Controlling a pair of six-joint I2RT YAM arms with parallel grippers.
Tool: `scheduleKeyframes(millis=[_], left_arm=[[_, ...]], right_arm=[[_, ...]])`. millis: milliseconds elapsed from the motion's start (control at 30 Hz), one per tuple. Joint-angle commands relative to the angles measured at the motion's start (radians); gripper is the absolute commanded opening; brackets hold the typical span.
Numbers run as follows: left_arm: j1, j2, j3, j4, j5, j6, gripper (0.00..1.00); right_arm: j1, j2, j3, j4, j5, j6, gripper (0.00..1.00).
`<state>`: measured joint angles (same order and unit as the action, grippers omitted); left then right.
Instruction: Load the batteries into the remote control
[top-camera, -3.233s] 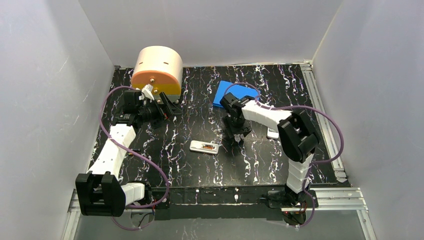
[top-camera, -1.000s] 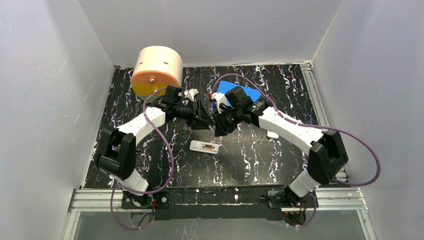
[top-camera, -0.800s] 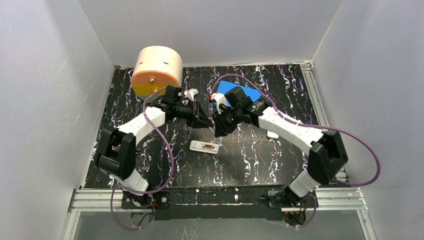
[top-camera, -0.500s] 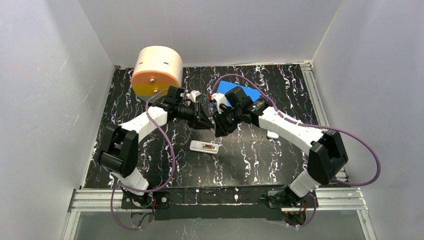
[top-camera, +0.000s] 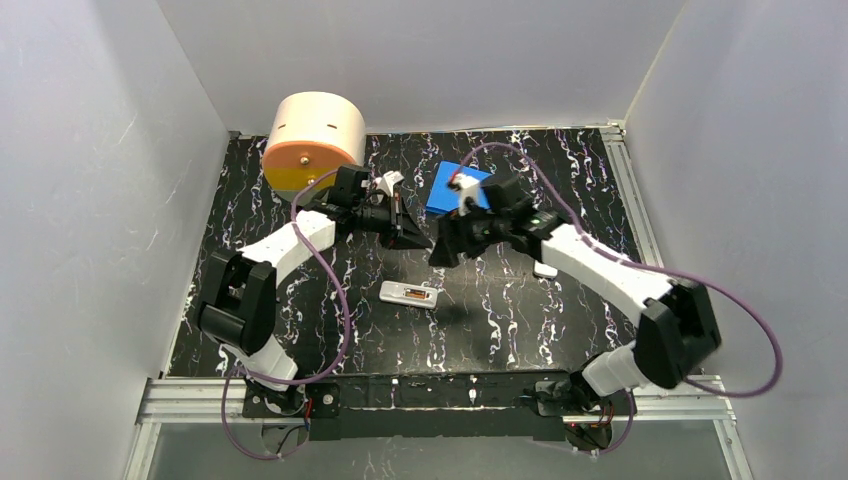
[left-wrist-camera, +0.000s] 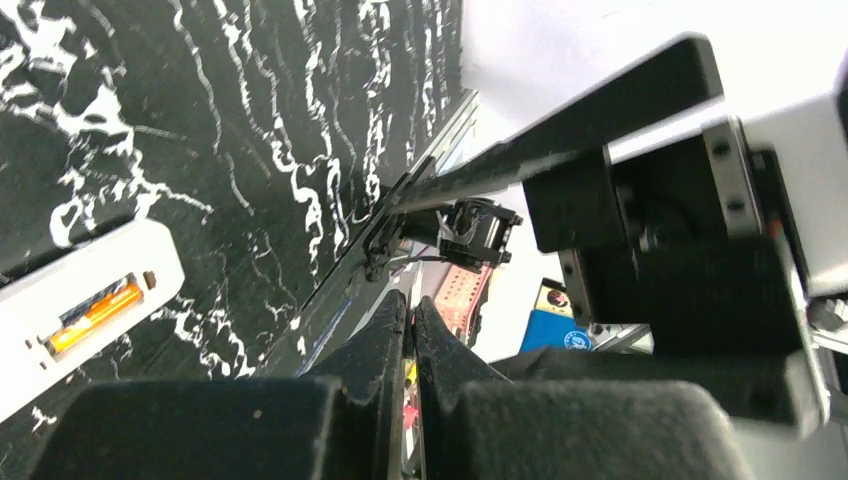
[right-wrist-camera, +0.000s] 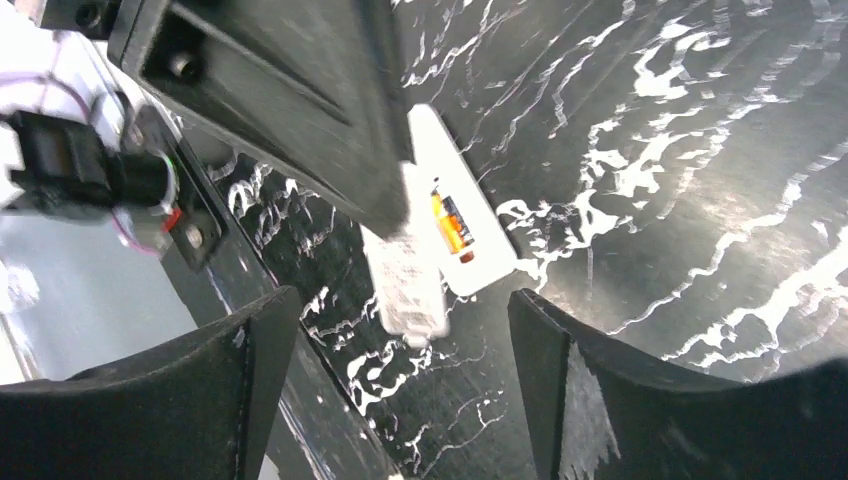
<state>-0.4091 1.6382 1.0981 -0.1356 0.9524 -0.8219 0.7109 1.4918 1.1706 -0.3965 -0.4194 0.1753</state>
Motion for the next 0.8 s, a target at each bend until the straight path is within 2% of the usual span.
scheduleKeyframes(millis=[0,100,300,400,533,600,667,767], left_arm=[[0.004,-0.075,0.02,0.19,0.001,-0.123,0.0],[0.003,-0.091,0.03,0.204,-0.056,-0.162,0.0],[0.003,-0.128,0.05,0.241,-0.176,-0.23,0.0],[0.003,-0.138,0.033,0.311,-0.214,-0.304,0.0],[0.004,-0.15,0.021,0.332,-0.264,-0.335,0.0],[0.003,-0.146,0.019,0.341,-0.267,-0.35,0.0],[0.003,-0.14,0.018,0.353,-0.261,-0.369,0.0],[0.004,-0.138,0.022,0.363,-0.261,-0.386,0.0]], right_arm=[[-0.142,-0.175,-0.153,0.454,-0.111,0.363,0.87],[-0.178,-0.209,-0.226,0.637,-0.121,0.587,0.88],[-0.232,-0.221,-0.263,0.674,-0.032,0.786,0.82],[-0.236,-0.226,-0.306,0.666,0.047,0.923,0.84],[-0.236,-0.239,-0.353,0.782,0.062,1.021,0.84],[-0.236,-0.222,-0.344,0.807,0.027,1.033,0.79],[-0.236,-0.201,-0.337,0.83,0.0,1.053,0.67],[-0.238,-0.173,-0.344,0.88,-0.023,1.093,0.56]])
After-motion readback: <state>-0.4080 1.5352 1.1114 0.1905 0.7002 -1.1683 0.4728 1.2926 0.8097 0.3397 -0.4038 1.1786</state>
